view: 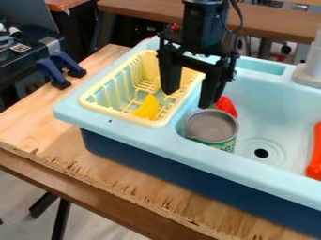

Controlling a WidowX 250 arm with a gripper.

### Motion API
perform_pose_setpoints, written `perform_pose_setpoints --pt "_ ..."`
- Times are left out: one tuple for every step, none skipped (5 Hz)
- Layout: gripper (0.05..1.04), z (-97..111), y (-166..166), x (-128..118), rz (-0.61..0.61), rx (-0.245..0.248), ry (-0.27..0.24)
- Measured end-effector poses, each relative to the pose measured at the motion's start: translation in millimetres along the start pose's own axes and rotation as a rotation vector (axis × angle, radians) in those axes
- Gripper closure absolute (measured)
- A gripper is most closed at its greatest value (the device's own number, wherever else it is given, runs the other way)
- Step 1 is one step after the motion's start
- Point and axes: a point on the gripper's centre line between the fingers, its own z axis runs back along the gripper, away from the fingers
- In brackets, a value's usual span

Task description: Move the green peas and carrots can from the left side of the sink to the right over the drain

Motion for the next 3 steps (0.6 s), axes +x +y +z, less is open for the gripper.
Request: perform_pose_setpoints --pt "0.078 -12 -1 0 -0.002 0.002 0.038" --pt "0.078 -25 -8 1 -0.019 0.093 0.015" --pt "0.078 -23 -13 -6 -0.045 0.123 -0.068"
